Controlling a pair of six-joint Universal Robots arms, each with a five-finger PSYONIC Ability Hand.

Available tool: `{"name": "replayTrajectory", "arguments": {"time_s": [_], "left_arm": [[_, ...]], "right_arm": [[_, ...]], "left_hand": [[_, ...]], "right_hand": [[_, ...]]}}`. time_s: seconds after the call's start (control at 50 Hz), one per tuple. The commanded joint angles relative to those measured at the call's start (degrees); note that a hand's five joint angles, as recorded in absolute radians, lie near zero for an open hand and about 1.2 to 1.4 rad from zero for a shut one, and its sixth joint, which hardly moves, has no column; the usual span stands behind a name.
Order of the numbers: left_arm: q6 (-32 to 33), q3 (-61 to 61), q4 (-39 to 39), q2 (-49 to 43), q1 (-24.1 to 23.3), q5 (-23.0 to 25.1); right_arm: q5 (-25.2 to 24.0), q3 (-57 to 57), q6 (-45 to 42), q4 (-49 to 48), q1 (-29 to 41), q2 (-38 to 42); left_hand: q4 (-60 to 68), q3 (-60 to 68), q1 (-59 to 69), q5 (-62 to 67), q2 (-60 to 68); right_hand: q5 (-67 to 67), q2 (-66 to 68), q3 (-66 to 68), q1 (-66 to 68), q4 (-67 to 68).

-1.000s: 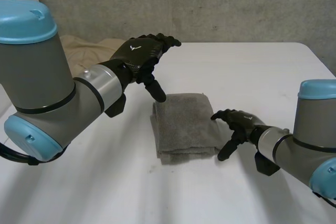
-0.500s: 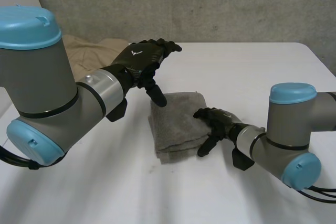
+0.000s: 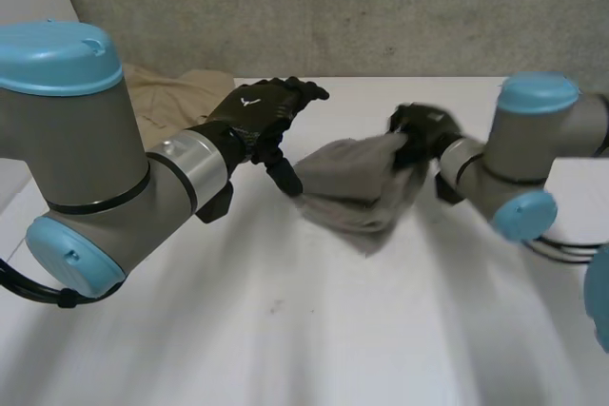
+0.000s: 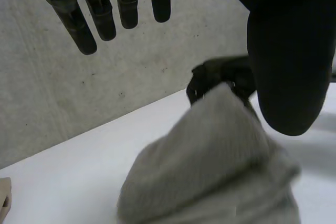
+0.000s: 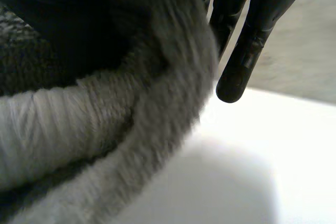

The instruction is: Fold the laundry.

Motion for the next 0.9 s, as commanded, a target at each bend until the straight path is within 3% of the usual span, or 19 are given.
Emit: {"name": "replayTrajectory", "arguments": {"time_s": [0.02, 0.08, 0.12, 0.3, 0.44, 0.68, 0.9], "left_arm": [[-0.1, 0.3, 0.1, -1.2, 0.0, 0.0], [-0.1, 0.2, 0.0, -1.8, 0.2, -0.1], [-0.1, -0.1, 0.0, -2.0, 0.2, -0.3], [-0.2, -0.4, 0.0, -2.9, 0.4, -1.3], [-0.2, -0.3, 0.0, -4.1, 0.4, -1.4], [-0.2, 0.0, 0.0, -5.2, 0.4, -2.0], [-0.2, -0.3, -0.1, -4.9, 0.5, -2.6]], "right_arm": [[7.7, -29.4, -6.3, 9.7, -12.2, 15.2], [9.3, -42.7, -7.9, 12.9, -16.9, 21.7], [9.3, -45.4, -8.1, 12.7, -18.9, 23.3], [9.9, -42.8, -13.2, 9.3, -24.9, 25.0], [15.8, -42.8, -18.1, 9.0, -29.1, 25.5], [16.7, -39.0, -17.8, 15.2, -29.2, 24.3], [15.7, -28.6, -15.8, 18.3, -29.2, 16.6]], "left_hand": [[1.2, 0.7, 1.9, -0.1, 1.1], [1.4, 0.8, 2.1, 0.0, 1.2], [1.4, 0.8, 2.1, 0.0, 1.2], [1.4, 0.8, 2.1, 0.0, 1.2], [1.4, 0.8, 2.1, 0.0, 1.2], [1.5, 1.0, 2.3, 0.2, 1.4], [1.4, 0.8, 2.1, 0.0, 1.2]], "right_hand": [[15.8, 12.9, 13.1, 27.4, 12.0], [15.8, 12.9, 13.1, 27.4, 12.0], [15.8, 12.9, 13.1, 27.4, 12.0], [15.8, 12.9, 13.1, 27.4, 12.0], [15.8, 12.9, 13.1, 27.4, 12.0], [15.8, 12.9, 13.1, 27.4, 12.0], [15.8, 12.9, 13.1, 27.4, 12.0]]}}
